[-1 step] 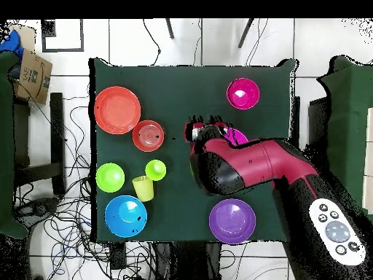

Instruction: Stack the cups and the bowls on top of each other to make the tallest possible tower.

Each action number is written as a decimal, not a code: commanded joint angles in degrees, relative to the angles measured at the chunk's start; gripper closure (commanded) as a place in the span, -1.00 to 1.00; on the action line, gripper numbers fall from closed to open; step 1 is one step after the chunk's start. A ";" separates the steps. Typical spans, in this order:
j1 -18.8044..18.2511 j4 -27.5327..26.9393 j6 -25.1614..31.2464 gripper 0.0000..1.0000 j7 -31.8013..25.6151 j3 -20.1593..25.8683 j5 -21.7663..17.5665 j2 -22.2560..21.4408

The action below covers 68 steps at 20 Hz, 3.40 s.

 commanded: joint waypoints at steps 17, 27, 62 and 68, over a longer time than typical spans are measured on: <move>14.00 -5.43 5.73 -1.00 8.80 -18.40 0.32 7.75; 13.13 -4.56 5.16 -1.00 4.27 -19.81 4.25 6.18; 8.22 -0.37 4.90 -1.00 -1.61 -14.89 9.04 8.74; 5.54 2.76 8.34 -1.00 -4.40 -11.10 11.60 5.34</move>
